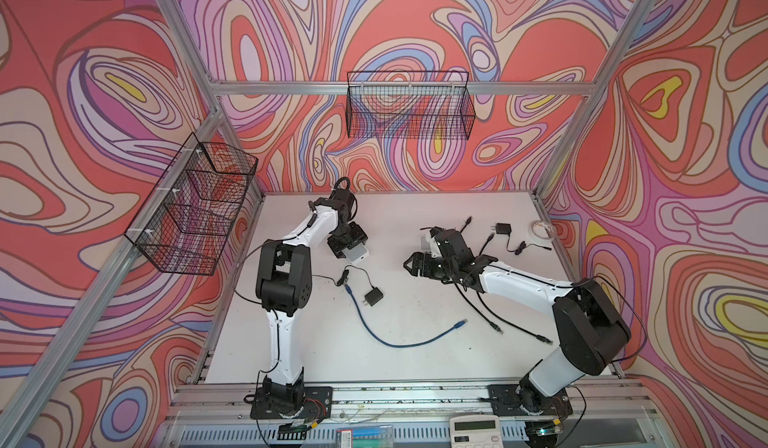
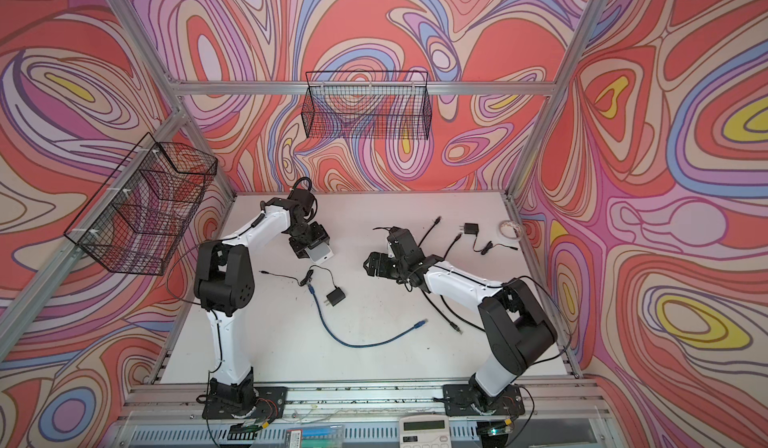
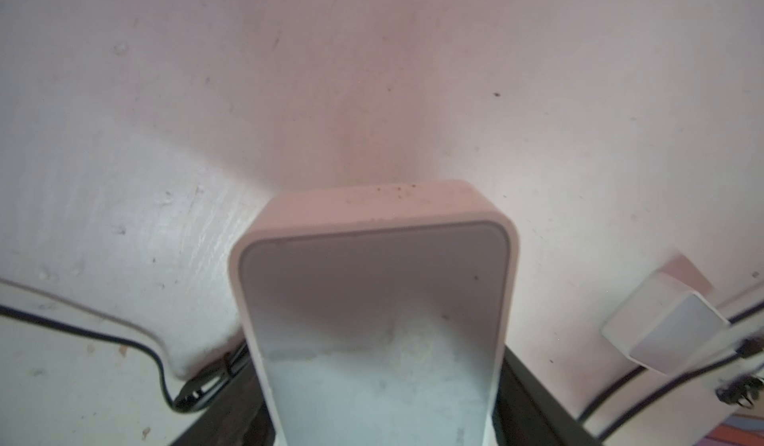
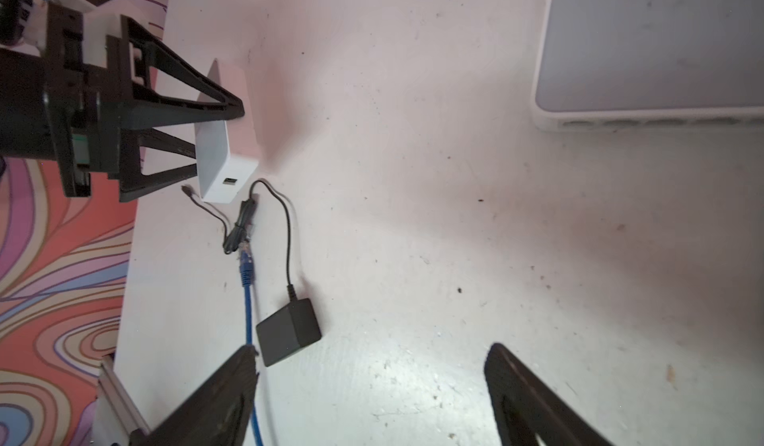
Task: Insert the plug into the switch port
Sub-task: 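Grasp the white switch with left gripper and lift it on edge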
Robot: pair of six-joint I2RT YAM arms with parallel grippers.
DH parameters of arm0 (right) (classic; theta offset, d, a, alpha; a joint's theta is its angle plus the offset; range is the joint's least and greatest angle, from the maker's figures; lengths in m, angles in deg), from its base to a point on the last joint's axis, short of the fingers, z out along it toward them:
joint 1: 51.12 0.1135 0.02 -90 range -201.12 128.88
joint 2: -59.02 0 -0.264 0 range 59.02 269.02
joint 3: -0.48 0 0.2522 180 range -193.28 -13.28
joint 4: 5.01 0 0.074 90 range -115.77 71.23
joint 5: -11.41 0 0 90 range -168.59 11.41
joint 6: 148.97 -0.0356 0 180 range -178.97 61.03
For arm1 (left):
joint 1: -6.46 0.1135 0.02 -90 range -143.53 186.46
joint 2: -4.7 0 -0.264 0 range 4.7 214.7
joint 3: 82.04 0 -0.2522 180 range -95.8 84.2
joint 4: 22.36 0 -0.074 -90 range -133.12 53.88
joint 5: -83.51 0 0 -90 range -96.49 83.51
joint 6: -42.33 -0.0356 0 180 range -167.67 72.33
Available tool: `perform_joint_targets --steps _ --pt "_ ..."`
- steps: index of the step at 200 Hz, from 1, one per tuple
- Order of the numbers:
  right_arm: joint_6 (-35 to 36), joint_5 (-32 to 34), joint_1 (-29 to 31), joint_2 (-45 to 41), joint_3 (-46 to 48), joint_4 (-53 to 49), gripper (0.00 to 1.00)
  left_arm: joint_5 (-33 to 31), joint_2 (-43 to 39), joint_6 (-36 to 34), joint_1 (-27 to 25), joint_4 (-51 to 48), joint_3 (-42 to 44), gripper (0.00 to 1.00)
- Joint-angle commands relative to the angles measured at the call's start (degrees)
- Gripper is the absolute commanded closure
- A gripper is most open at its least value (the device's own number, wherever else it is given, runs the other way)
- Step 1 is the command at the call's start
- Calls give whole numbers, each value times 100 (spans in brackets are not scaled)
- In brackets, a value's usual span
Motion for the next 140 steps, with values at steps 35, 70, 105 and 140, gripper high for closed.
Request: perform_joint_targets --steps 35,70,105,140 --pt "-699 57 516 442 -356 1014 21 267 -944 248 -233 39 393 64" --pt "-929 -10 658 551 -315 1782 23 288 -1258 302 -307 131 717 65" --pt "-1065 -108 659 698 -361 2114 26 312 -1544 354 -326 278 1055 65" --pt "-1200 -203 680 984 -438 2322 29 348 -1614 381 -326 332 1130 65"
